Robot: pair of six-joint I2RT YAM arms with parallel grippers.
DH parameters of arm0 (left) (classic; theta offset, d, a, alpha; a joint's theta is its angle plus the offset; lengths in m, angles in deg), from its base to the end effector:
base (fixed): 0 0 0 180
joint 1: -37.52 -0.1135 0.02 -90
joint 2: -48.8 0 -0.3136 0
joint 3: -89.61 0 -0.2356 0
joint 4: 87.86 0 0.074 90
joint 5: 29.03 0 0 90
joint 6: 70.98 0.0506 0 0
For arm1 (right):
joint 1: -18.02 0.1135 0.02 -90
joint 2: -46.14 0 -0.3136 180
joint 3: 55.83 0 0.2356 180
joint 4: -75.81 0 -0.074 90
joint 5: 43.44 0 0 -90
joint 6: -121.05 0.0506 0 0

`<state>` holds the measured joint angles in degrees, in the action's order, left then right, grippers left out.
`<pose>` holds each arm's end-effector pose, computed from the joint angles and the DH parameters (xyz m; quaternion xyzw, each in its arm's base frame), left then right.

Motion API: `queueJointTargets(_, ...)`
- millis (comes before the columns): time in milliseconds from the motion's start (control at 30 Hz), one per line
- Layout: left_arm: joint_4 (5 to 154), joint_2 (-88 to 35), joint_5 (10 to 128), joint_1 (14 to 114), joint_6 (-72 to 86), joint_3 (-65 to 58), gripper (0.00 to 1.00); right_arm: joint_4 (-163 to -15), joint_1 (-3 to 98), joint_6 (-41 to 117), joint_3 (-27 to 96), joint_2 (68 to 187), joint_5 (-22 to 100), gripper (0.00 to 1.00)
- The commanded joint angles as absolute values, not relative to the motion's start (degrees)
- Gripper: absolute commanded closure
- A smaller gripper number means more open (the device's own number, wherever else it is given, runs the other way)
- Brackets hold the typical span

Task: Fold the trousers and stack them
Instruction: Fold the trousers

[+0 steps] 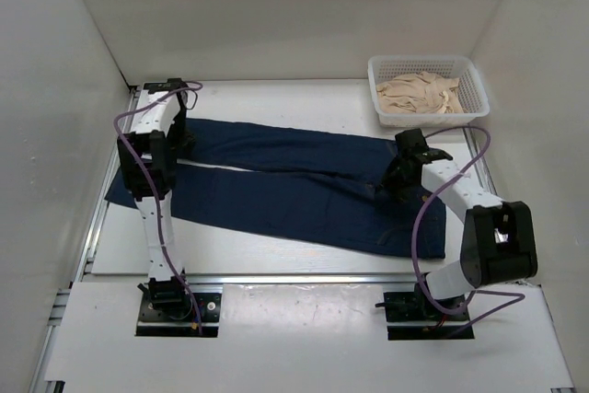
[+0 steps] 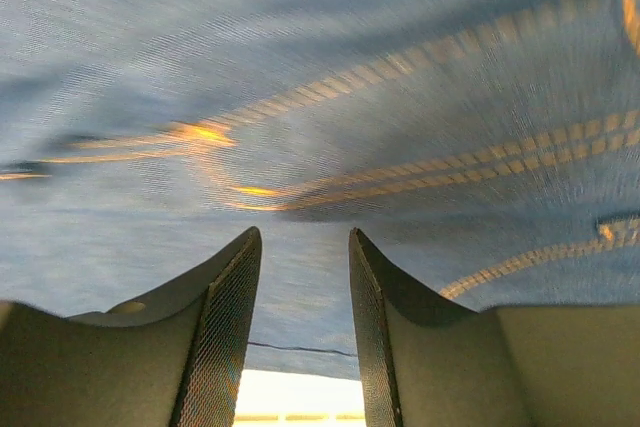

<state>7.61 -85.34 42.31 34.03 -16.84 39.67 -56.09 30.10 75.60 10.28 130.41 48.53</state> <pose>0.4745 0.0452 0.1999 -0.3341 0.9284 0.1523 0.0567 0.2573 0.0533 0.2381 0.2770 0.9385 0.0827 0.1890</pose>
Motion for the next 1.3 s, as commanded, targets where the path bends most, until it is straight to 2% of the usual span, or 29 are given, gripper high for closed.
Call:
queueJointTargets(0,5.7,-77.0,39.6,34.5,-16.3,42.0,0.44,-55.6,30.4,71.1,14.6,125.7,51.8,0.54)
queueJointTargets(233,14.1,-61.9,39.4,18.9,-11.6,22.0,0.39,-51.4,30.4,65.6,11.1,112.9,53.3,0.51)
queueJointTargets(267,14.8,-61.1,39.4,16.5,-11.6,18.7,0.35,-50.7,30.4,65.6,9.3,111.9,52.6,0.53)
queueJointTargets(300,15.3,-60.4,40.1,15.6,-12.2,17.3,0.23,-50.7,30.4,65.6,8.3,110.1,51.8,0.54)
queueJointTargets(333,16.2,-59.7,40.1,14.9,-13.0,15.9,0.19,-50.7,30.4,65.6,7.5,109.4,51.0,0.54)
queueJointTargets(467,17.7,-61.4,45.6,9.4,-16.9,9.2,0.19,-48.4,30.4,68.0,5.7,108.2,47.9,0.55)
queueJointTargets(567,19.5,-64.0,46.9,8.8,-16.9,7.1,0.18,-47.1,30.4,69.7,4.9,106.1,45.8,0.51)
queueJointTargets(667,19.5,-67.0,46.9,9.3,-16.9,8.3,0.26,-45.6,30.4,71.7,3.4,103.6,44.4,0.49)
queueJointTargets(733,20.0,-68.3,46.9,9.9,-16.4,8.9,0.37,-44.3,30.4,72.4,3.4,102.7,44.4,0.47)
queueJointTargets(800,20.5,-69.2,46.9,9.9,-16.4,8.9,0.44,-41.4,30.4,73.6,3.4,100.6,44.4,0.47)
queueJointTargets(933,20.5,-71.1,48.0,9.9,-16.4,8.9,0.85,-37.4,30.4,77.4,2.9,95.5,45.4,0.47)
queueJointTargets(967,20.5,-71.1,48.0,9.9,-16.4,8.9,0.9,-36.6,30.4,78.6,2.0,93.3,45.4,0.47)
queueJointTargets(1067,21.0,-70.0,48.5,9.9,-16.4,8.9,0.9,-34.1,30.4,84.3,-1.7,88.5,44.3,0.45)
queueJointTargets(1133,21.0,-68.7,47.8,9.9,-16.4,8.4,0.9,-33.3,30.4,88.7,-5.6,85.3,43.6,0.38)
queueJointTargets(1267,21.0,-64.2,47.8,9.9,-15.8,8.4,0.9,-33.3,29.9,95.2,-12.3,81.3,42.2,0.34)
